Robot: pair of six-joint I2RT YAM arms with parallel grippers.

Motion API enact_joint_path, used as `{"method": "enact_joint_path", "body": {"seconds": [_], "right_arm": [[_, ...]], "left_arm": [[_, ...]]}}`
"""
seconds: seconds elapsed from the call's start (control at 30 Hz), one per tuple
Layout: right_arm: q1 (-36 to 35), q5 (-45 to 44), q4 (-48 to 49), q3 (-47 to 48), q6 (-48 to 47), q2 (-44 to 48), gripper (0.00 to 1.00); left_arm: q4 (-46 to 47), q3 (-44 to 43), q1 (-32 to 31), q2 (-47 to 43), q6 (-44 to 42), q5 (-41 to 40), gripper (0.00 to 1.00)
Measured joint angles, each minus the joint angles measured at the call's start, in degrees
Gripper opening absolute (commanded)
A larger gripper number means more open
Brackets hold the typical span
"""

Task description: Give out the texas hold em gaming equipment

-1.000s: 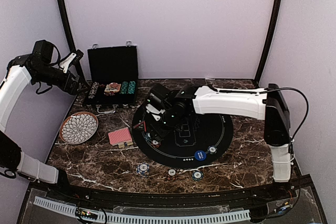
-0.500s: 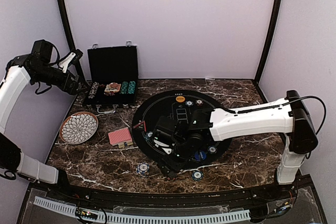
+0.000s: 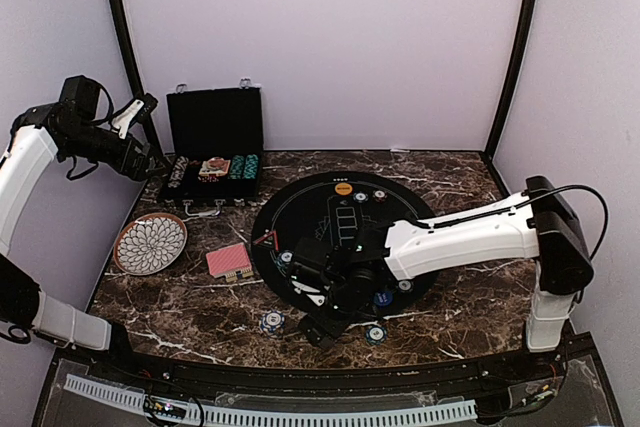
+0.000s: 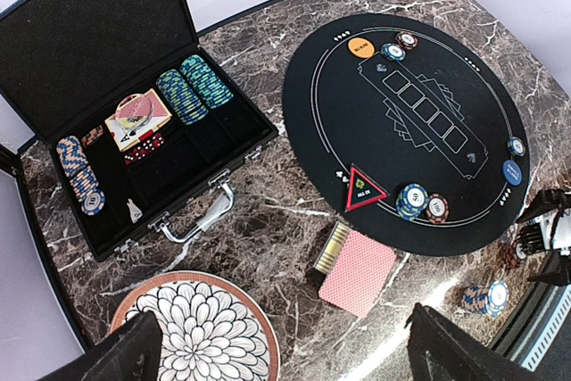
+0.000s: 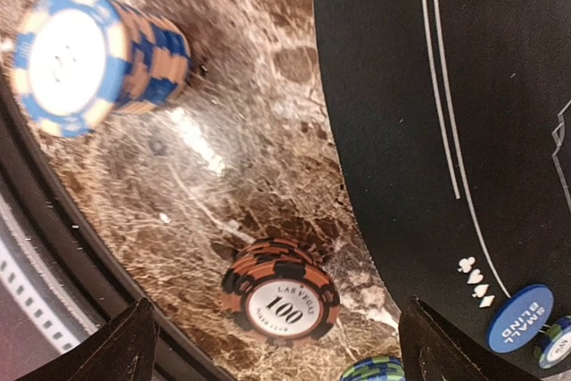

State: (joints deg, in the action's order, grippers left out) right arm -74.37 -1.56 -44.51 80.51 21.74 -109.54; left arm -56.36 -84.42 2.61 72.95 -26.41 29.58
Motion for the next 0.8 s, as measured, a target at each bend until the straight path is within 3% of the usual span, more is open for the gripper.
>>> {"method": "enact_joint_path", "body": {"seconds": [0.17, 0.6, 0.8], "right_arm": [[0.0, -0.2, 0.2, -0.2, -0.2, -1.4, 0.92], [0.0, -0.1, 1.7, -0.3, -0.6, -3.9, 0.72], [0.0, -0.2, 1.8, -0.3, -0.7, -4.0, 0.67]], "left_arm": [[0.0, 0.0, 0.0, 0.0, 0.0, 0.0, 0.99], [0.0, 0.0, 0.0, 0.0, 0.0, 0.0, 0.99], [0.0, 0.0, 0.0, 0.0, 0.0, 0.0, 0.99]]}}
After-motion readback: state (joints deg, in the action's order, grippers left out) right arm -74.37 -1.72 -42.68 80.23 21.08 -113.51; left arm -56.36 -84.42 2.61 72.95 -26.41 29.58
